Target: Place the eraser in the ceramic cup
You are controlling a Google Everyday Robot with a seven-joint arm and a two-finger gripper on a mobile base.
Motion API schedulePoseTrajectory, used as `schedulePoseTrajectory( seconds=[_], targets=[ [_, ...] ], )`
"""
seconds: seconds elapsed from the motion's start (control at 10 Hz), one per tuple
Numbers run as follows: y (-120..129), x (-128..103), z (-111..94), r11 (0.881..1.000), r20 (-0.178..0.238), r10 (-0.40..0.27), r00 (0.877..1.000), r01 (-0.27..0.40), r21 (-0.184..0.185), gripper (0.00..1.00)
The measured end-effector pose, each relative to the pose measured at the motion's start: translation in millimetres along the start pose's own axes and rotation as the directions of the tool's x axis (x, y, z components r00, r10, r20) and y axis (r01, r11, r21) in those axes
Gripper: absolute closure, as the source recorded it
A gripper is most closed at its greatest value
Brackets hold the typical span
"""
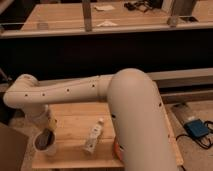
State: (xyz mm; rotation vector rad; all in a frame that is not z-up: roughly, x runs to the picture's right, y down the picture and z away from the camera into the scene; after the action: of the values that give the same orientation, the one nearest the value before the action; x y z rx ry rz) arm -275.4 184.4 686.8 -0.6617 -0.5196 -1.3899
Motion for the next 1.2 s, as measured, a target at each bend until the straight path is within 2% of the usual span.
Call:
schedulePoseTrajectory(
  seconds=[0.2, 0.4, 0.5, 0.8, 1.1, 1.2],
  targets=[
    [-0.4, 0.0, 0.2, 1.000, 0.000, -0.001, 1.000, 0.001, -0.001, 0.80],
    [-0.8, 0.3, 0.5, 1.000, -0.001, -0.001, 1.000, 0.001, -0.002, 0.63],
    [-1.1, 0.4, 0.5, 1.000, -0.002, -0.002, 1.000, 0.001, -0.003, 0.58],
    [-1.6, 0.6, 0.8, 1.000, -0.005, -0.003, 1.000, 0.003, -0.006, 0.66],
    [-2.1, 1.0, 0.9, 1.000, -0.006, -0.003, 1.000, 0.003, -0.009, 0.53],
    [-2.3, 1.3, 1.4, 1.000, -0.007, -0.003, 1.000, 0.003, -0.011, 0.45]
  ],
)
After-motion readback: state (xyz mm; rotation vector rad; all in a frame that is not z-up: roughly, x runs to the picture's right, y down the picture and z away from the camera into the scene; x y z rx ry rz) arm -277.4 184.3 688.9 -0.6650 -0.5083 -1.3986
